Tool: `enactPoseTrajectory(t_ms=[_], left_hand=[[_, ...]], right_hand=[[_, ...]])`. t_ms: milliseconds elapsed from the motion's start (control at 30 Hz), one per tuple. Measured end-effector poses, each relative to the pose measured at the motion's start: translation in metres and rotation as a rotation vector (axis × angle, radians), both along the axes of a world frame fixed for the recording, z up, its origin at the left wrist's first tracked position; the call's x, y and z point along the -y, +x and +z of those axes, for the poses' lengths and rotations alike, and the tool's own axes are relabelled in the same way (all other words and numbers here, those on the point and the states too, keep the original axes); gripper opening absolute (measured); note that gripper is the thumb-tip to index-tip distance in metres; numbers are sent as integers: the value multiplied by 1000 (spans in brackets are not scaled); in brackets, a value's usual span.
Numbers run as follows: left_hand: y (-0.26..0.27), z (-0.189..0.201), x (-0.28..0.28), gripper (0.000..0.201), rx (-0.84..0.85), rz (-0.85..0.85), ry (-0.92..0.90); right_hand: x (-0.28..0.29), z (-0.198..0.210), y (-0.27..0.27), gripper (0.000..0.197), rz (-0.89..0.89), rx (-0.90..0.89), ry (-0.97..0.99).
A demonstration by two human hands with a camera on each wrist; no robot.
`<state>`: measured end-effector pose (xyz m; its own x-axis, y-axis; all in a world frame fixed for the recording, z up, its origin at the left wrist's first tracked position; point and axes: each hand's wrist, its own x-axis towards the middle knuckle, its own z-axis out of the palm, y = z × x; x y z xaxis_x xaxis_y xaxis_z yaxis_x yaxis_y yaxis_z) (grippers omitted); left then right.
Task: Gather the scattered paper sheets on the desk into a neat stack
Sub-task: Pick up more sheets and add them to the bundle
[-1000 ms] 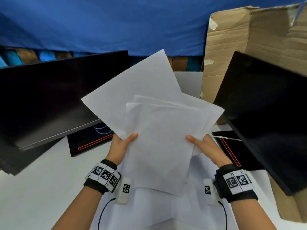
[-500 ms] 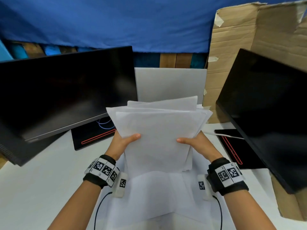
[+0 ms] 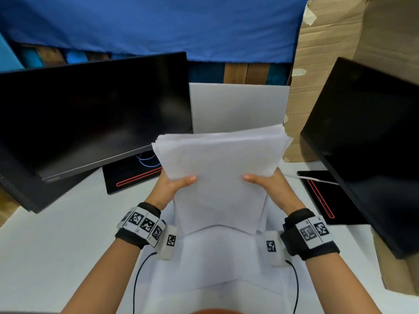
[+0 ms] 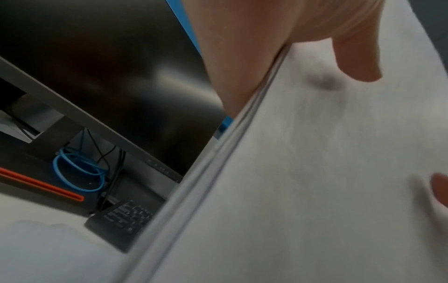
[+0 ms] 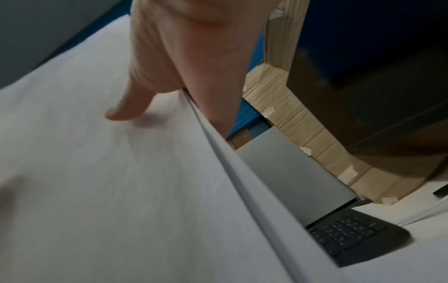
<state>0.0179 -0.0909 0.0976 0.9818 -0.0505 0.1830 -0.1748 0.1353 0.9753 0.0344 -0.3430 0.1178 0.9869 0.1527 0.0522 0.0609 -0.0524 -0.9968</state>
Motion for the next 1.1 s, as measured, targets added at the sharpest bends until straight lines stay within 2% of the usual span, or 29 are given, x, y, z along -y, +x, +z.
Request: enactPoseTrajectory(t_ms=[100,267,333,433,500,533,600,667,700,833,900,1000,1033,1100], left_hand=[[-1,2,-5,65,16,33,-66],[-3,-22,4,43,-86,35,24],[-3,-26,5,41,-111,39,53],[-1,-30,-9,24,-124,33,130],[1,-47,-28,24,-183,147,222],[3,-62,-40,28,-259,248,294],[2,-94,-57,45,-546,428,500],[-8,-115,-59,60,-832,467,779],[-11,-119,-56,63,-884,462,823],[-7,-121,-49,63,-890,447,631],[-1,-126,-56,59,-902,319,519],[-1,-153,-61,74,-912,92,386],[-5,-154,-56,73,-915,29,383],[-13,-145,-41,52,-854,8,352]], right_hand=[[5,-1,-3,46,45,-18,24],[-1,-42,-13,41,57,-184,-114],[-2,-46,-11,37,-31,-212,-120],[9,-36,-5,38,-197,-187,-62],[23,-30,-3,41,-285,-133,-38],[30,-30,-4,41,-313,-122,-41],[37,-37,-6,41,-337,-153,-74],[35,-54,-10,42,-329,-222,-100],[32,-63,-13,43,-319,-267,-113],[22,-85,-14,37,-303,-352,-131],[26,-88,-9,38,-339,-337,-152],[31,-91,-4,39,-363,-311,-189],[30,-92,-5,40,-365,-310,-201],[29,-94,-6,41,-367,-310,-209]])
